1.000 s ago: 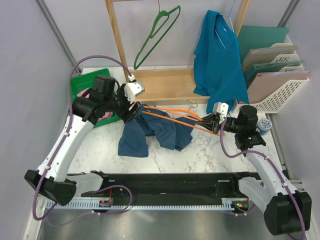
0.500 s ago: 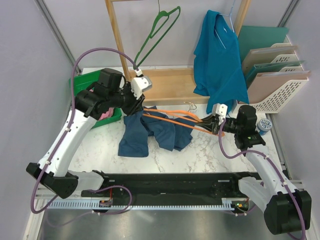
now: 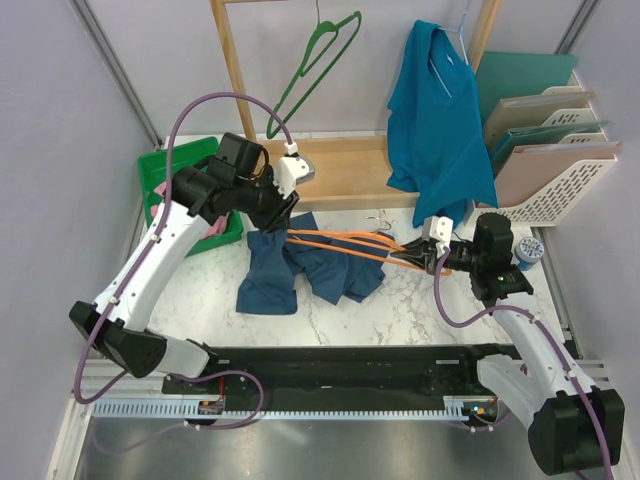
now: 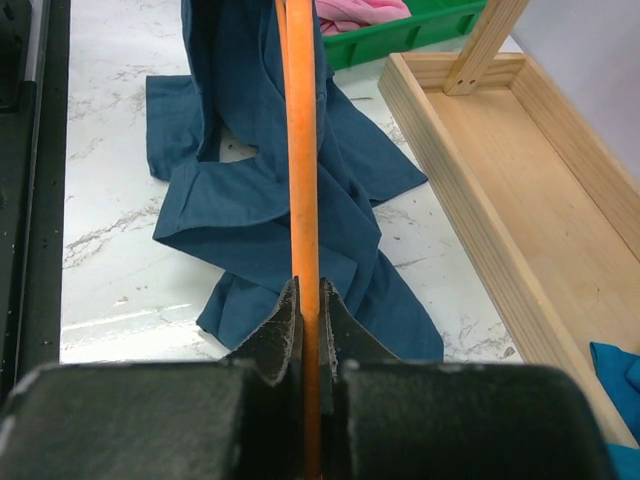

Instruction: Place the t-shirt on the hanger

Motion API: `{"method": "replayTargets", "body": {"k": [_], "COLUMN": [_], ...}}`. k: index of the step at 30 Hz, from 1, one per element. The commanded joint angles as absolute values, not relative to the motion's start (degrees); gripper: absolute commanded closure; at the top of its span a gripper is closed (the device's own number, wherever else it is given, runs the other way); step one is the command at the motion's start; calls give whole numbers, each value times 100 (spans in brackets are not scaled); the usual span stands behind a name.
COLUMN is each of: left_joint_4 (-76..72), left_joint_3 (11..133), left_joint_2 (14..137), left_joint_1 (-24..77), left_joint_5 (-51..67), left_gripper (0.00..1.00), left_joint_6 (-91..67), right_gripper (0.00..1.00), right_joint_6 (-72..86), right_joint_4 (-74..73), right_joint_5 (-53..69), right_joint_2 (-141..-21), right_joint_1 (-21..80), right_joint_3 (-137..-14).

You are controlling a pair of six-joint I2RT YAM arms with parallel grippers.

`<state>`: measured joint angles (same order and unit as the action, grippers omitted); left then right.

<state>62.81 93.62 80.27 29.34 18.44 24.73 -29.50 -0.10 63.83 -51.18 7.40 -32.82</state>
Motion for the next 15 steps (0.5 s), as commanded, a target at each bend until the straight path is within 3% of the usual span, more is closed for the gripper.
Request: {"method": "replayTargets", "body": {"k": [1, 4, 15], "left_joint_4": [6504, 6556, 6873], "left_joint_3": [9571, 9545, 9510], "left_joint_2": [8130, 8165, 8297], "left_joint_1": [2936, 2936, 2883], "left_joint_5": [2144, 2320, 2689], "left_gripper": [60, 65, 66], "left_joint_6": [2311, 2373, 2478], "right_gripper": [100, 100, 100], "right_joint_6": [-3401, -3401, -3419], "right_joint_4": [-210, -228, -246], "right_joint_5": [6750, 6733, 6724], "right_joint_2": [-4983, -4983, -4983], "right_joint_1": [773, 765, 773], "right_joint_3": [-3498, -3516, -3516]}}
